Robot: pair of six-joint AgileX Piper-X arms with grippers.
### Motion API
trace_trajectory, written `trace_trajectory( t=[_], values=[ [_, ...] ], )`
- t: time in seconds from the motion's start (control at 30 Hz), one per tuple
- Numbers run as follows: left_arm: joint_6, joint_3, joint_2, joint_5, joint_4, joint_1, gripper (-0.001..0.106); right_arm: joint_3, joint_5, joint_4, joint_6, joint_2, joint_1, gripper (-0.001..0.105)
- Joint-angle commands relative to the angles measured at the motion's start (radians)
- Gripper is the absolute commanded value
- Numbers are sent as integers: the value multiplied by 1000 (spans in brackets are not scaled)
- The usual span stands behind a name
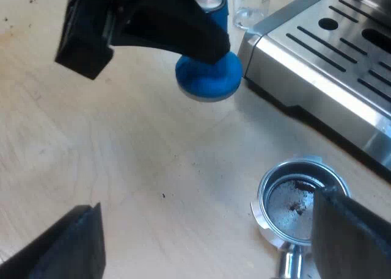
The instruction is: Grind coffee beans and then tamp
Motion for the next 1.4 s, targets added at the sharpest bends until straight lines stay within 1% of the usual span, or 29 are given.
trace_trajectory(
  t=[0.03,0.13,0.27,0.33,0.43,0.7,0.77,0.8,0.83,0.9,0.93,0.97,1.0,1.07,1.17,1.3,1.4],
  values=[
    [30,4,41,15,-38,4,12,-2,-4,-13,-9,9,0,71],
    [51,4,103,15,-81,4,12,-2,-4,-13,-9,10,0,71],
    [52,4,176,15,-138,4,12,-2,-4,-13,-9,10,0,71],
    [52,4,217,15,-183,4,12,-2,-4,-13,7,10,0,71],
    [52,4,263,-1,-222,4,12,-2,-4,-13,13,10,0,71],
    [52,4,326,-16,-238,4,12,-2,-4,-13,13,10,0,71],
    [52,4,327,-16,-238,4,13,-2,-4,-13,26,10,0,71],
    [52,4,327,-16,-238,4,19,-2,-4,-13,52,10,0,71],
    [52,4,327,-16,-238,4,21,-2,-4,-13,52,10,0,71],
    [52,4,327,-16,-238,4,38,-2,-4,-13,52,10,0,71],
    [52,4,327,-16,-238,4,42,-2,-4,-13,52,10,0,71],
    [52,4,327,-16,-238,4,51,-2,-4,-13,52,10,0,71],
    [52,4,327,-16,-238,4,57,-2,-4,-13,52,10,0,71],
    [52,4,327,-16,-238,4,64,-2,-4,-13,52,10,0,71],
    [52,4,327,-16,-238,4,69,-2,-4,-13,52,10,0,71],
    [52,4,320,-16,-225,4,69,-2,-4,-13,52,10,0,71],
    [52,4,278,-25,-185,4,69,-2,-4,-13,56,10,0,71]
  ],
)
